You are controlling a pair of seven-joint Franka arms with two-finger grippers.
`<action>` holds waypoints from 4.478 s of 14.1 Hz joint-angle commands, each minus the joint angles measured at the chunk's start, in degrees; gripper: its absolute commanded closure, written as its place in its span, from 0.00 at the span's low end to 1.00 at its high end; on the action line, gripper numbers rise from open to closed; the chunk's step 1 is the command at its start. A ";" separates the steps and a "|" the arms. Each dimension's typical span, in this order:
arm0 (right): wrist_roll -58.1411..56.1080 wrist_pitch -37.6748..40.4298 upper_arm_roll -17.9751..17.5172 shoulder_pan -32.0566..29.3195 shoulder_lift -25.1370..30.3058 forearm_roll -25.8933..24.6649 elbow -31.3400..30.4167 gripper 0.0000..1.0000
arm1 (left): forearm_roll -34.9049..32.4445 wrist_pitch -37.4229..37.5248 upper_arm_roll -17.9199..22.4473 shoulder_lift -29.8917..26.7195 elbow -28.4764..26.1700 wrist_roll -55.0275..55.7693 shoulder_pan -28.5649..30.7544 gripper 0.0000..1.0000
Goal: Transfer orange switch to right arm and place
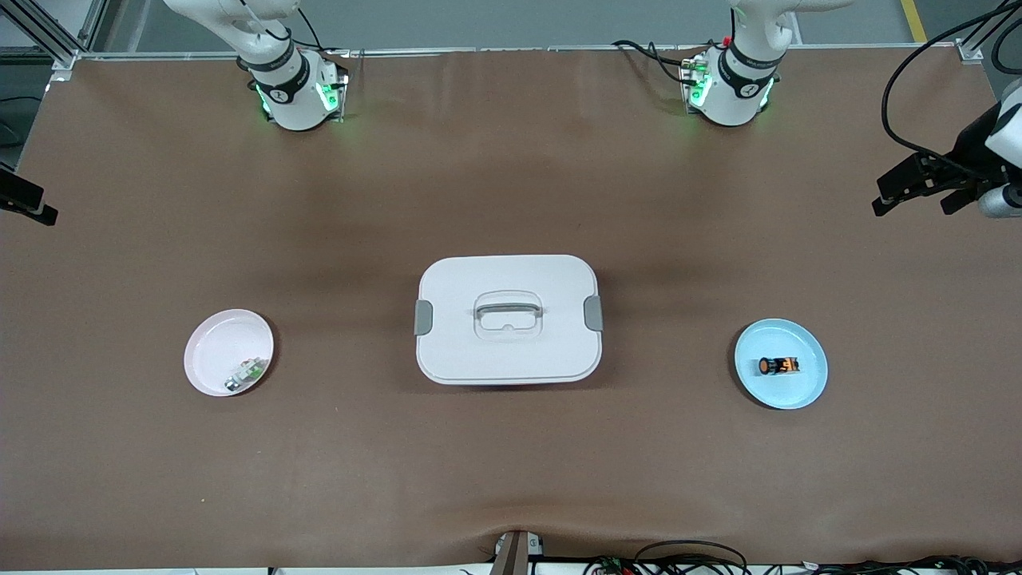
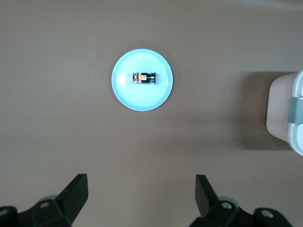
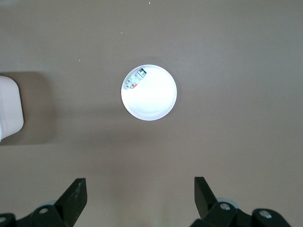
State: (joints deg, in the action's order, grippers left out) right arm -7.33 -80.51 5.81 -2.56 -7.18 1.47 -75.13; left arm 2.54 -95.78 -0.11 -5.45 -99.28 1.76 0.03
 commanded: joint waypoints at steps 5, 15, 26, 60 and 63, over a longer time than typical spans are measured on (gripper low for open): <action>-0.14 -0.26 -0.18 -0.25 0.94 -0.68 -0.37 0.00 | -0.61 1.30 -0.07 8.16 3.04 -0.79 0.24 0.00; -0.05 -0.08 -0.19 -0.43 0.94 -0.16 -0.45 0.00 | -0.78 -13.72 -0.07 24.51 6.64 -0.88 0.23 0.00; -0.05 0.36 -0.18 -0.52 1.03 -0.16 -0.45 0.00 | -0.87 -23.91 -0.07 34.71 6.47 -7.99 1.02 0.00; -0.14 0.27 -0.27 -0.43 1.03 -0.51 -0.54 0.00 | 3.26 -32.19 -0.33 48.87 9.19 -7.12 1.03 0.00; -0.23 0.27 -0.27 -0.43 1.03 -0.51 -0.45 0.00 | 3.35 -32.10 -0.33 48.87 9.02 -6.85 0.68 0.00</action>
State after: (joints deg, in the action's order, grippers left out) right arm -7.33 -80.48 5.97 -2.60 -7.16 1.46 -75.12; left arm 4.70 -127.89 -0.40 42.99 -90.96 -5.24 0.89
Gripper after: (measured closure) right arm 0.000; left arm 0.000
